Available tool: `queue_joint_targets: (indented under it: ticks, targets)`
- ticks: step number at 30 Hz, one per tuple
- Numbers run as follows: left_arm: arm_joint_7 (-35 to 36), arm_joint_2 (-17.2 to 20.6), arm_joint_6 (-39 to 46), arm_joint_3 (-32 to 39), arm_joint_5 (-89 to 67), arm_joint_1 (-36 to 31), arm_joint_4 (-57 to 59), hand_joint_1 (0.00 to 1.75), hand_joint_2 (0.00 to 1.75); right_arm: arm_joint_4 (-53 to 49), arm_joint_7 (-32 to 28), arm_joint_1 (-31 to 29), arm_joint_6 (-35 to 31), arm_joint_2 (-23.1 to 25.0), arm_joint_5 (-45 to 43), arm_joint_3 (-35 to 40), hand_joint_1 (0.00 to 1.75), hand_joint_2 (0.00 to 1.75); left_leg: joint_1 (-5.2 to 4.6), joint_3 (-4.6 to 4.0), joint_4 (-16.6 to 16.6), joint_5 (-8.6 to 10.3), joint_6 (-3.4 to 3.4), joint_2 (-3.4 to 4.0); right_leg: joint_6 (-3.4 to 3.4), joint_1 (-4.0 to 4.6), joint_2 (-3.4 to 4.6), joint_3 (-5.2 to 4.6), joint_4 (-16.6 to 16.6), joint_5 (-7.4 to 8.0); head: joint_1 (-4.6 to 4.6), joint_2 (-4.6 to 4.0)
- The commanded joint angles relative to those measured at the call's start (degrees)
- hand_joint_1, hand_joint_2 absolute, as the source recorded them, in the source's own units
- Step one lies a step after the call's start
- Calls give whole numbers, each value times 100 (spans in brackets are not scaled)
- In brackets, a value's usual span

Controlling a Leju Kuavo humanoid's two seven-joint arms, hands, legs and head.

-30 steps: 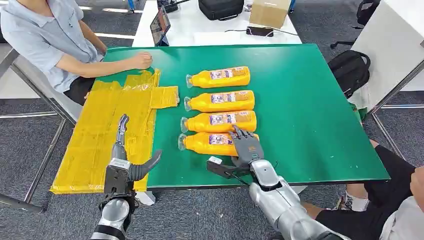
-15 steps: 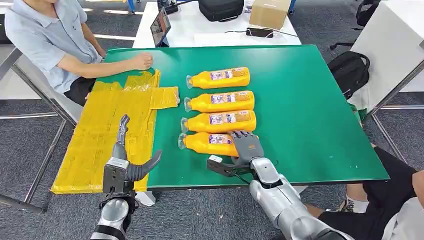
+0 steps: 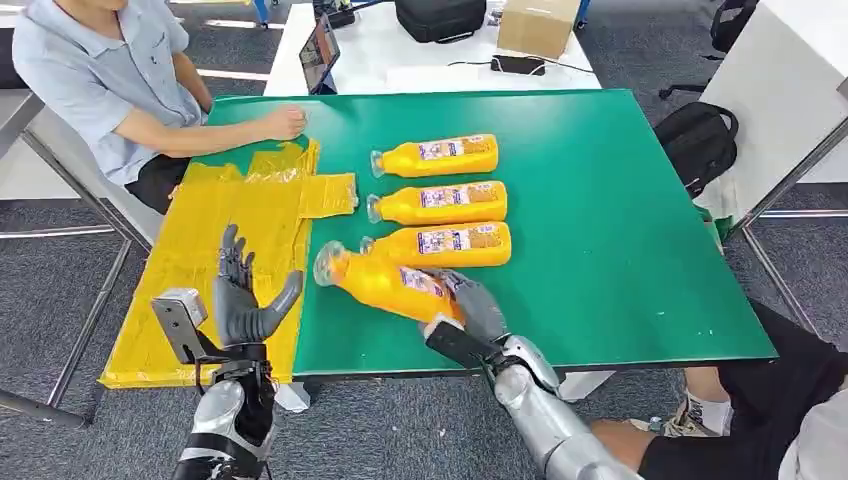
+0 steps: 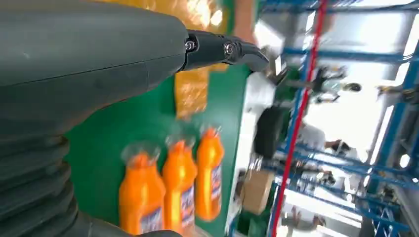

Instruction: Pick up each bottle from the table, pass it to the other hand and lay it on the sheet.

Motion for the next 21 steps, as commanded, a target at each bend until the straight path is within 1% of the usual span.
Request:
queue_joint_targets:
  ticks: [1,3,4,6,7,9,11,13,16,18,20,21]
  targets:
    - [-99,-6,-321,-96,284,-40,347,0,175,-1383,-559,206,-801,338,-398,-263,175,175,-1,-22,4,3,0,5,-5,0,2,-24,5,4,-2,0]
    - [-120,11,-459,-195,331,119,174,0,175,-1348,-722,192,-856,379,-553,-282,175,175,4,-36,7,5,-1,2,-9,5,-3,-36,3,7,-2,0]
    - [-145,45,-586,-305,314,304,-32,0,175,-1356,-905,221,-1050,434,-600,-323,175,175,0,-30,3,3,0,3,-5,0,-1,-33,2,3,-2,0]
    - [-181,71,-669,-393,279,440,-160,0,175,-1397,-925,260,-1153,452,-592,-311,175,175,1,-35,2,1,-1,11,-7,2,8,-37,0,5,-2,0]
    - [-205,194,-977,-602,183,615,-277,0,175,-1385,-925,288,-1062,486,-732,-275,175,175,-2,-36,0,1,0,7,-4,-1,6,-38,1,3,0,0]
    - [-373,243,-967,-744,-115,865,-372,0,175,-1035,-925,203,-939,531,-706,-150,175,175,-1,-34,-1,2,-1,8,-6,0,3,-38,0,3,-2,0]
    - [-401,244,-964,-756,-134,907,-379,0,175,-1017,-925,201,-968,553,-696,-137,175,175,0,-38,-3,3,-2,15,-7,1,12,-43,-3,7,0,0]
    - [-477,253,-916,-809,-315,996,-397,0,175,-306,-856,-92,-670,559,-589,90,175,175,1,-38,-3,3,-2,18,-8,2,14,-44,-2,8,-2,0]
    - [-504,243,-1168,-850,-284,1018,-335,0,175,634,-667,-555,-506,676,-354,270,175,175,0,-42,-3,4,-2,19,-8,1,16,-48,-1,10,-2,0]
    - [-503,213,-1163,-852,-285,996,-291,0,175,807,-699,-654,-557,719,-352,252,175,175,4,-44,-1,6,-3,29,-10,5,26,-53,0,15,-2,0]
    - [-498,196,-1156,-851,-283,975,-292,0,175,822,-707,-664,-556,718,-354,249,175,175,0,-46,-1,4,0,12,-5,1,10,-50,2,7,-2,0]
    - [-511,197,-1185,-856,-288,964,-264,0,175,1016,-707,-755,-488,734,-334,269,175,175,6,-52,3,7,-1,11,-9,7,8,-53,1,12,0,0]
